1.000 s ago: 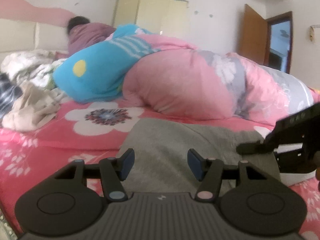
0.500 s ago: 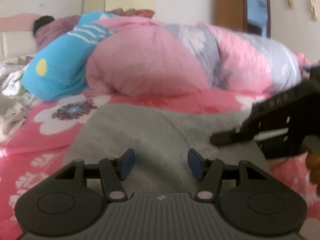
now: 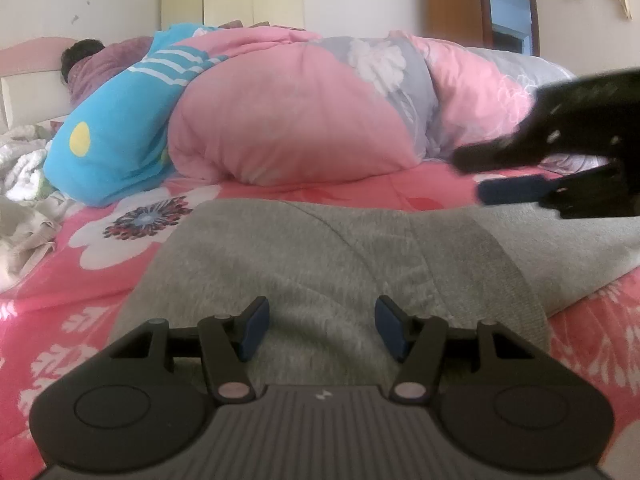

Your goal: Fold clothes

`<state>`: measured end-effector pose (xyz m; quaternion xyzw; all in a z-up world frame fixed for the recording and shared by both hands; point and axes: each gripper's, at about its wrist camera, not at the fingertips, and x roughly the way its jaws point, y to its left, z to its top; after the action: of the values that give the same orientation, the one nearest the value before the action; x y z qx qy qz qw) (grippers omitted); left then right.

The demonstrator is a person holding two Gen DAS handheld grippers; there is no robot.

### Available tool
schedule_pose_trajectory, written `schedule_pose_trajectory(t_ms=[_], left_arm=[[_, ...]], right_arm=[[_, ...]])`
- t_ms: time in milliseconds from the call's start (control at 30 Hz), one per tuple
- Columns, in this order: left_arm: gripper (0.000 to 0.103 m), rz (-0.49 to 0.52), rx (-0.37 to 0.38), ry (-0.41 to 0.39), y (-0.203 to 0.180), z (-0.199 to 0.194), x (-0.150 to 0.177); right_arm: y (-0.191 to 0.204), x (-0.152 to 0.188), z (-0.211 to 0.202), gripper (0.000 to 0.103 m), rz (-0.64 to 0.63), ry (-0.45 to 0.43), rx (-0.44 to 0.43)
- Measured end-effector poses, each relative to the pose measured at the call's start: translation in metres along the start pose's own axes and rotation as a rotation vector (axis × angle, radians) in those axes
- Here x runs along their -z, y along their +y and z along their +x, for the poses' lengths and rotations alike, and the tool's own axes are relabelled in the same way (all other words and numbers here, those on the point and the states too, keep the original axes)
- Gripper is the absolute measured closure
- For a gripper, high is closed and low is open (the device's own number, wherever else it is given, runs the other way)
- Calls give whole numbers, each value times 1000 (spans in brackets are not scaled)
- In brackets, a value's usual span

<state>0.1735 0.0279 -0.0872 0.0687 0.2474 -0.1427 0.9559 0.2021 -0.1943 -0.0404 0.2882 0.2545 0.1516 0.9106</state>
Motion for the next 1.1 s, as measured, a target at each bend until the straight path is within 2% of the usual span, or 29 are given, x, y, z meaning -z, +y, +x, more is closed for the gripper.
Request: schedule_pose_trajectory(t_ms=[67,133,233,300,367,433,500,567,700,800,867,967,1100], left_arm=[[44,4,-4,3,-1,1,0],[44,8,-8,6,-1,1,0],[44,3,-5,7,0,2,0],[43,3,-6,10,0,2,1],[43,4,-8,8,0,2,1],[43,2,-10,7,0,2,1],[43,1,-12,6,-1,2,1],[43,0,-13,5,-1,2,2],[43,-3,-13,2,0,3,2],[43,-4,-12,2,0,3,3],[43,-4,-12,2,0,3,3],[43,-6,-11,1,1,3,3],[43,-8,-9,0,1,3,3]], right_arm=[[0,6,20,68,-67,30,12],[-12,19,50,70,-104,116,92],[-20,16,46,70,-76,104,83],[-29,7,30,65,4,88,65],[-43,-1,14,47,111,73,43],[-64,-1,6,40,241,83,7],[-80,3,5,37,350,127,-28],[-87,10,9,37,398,169,-50],[-79,10,19,35,373,199,-43],[-71,5,33,30,342,238,-34],[-64,2,44,23,314,270,-23],[-56,0,57,19,275,310,2],[-48,2,57,16,259,348,-10]])
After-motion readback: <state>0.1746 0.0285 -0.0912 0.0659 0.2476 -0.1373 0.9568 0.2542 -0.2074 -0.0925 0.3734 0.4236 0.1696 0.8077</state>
